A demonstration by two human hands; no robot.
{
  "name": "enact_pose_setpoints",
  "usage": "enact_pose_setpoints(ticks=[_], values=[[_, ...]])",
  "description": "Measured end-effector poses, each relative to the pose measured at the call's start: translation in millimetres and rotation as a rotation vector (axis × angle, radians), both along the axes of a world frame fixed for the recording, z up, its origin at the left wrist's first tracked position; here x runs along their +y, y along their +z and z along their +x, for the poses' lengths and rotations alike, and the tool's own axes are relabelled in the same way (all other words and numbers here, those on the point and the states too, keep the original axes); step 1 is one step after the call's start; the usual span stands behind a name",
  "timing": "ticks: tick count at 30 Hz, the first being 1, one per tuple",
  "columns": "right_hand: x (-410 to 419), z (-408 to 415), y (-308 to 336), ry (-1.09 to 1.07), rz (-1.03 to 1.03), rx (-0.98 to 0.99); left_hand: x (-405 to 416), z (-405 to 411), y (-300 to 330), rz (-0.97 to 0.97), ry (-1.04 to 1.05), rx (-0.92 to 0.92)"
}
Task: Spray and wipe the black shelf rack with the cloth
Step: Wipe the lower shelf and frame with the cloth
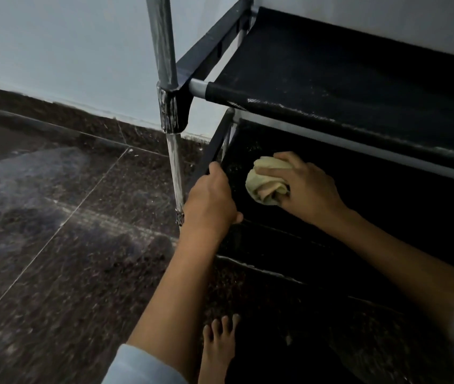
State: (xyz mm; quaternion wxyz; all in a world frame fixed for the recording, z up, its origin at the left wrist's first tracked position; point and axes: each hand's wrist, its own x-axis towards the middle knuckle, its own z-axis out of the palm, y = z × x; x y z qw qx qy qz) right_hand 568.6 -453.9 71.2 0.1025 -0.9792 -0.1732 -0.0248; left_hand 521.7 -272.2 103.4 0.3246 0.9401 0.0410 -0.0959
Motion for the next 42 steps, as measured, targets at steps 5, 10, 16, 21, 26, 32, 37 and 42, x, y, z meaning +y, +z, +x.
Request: enact_pose_setpoints(ticks=[5,10,16,21,26,32,37,42], values=[[15.5,54.3,-1.9,-0.133,0.032,0.013,-0.2,12.6,4.0,0.005,0.03,0.121],[20.6,1.5,10.6,0.141,0.058,0.001,4.2,9.1,-1.3,-0.126,0.102,0.081],[22.3,-25.2,13.4,0.259,0.121,0.048,2.4,5.9,-1.4,-0.13,0.128,0.029],[38.7,13.1,3.3,0.134,-0.044,-0.107,0.0,6.1,2.3,-0.128,0.154,0.05],[57.4,60.4,12.5,-0.166,-0.086,-0.092,-0.3,3.1,6.3,-0.173,0.161,0.056],[65.6,5.0,28.2,0.052,-0.079,0.059,1.5,-0.3,1.2,-0.211,0.172,-0.016],[61.6,-47.3,31.3,0.146,-0.094,0.061,0.8,4.6,-3.6,-0.208,0.19,-0.036],[58.6,-30.6,15.1,0.038,-0.073,-0.013,-1.1,6.9,5.4,-0.173,0.169,0.07]])
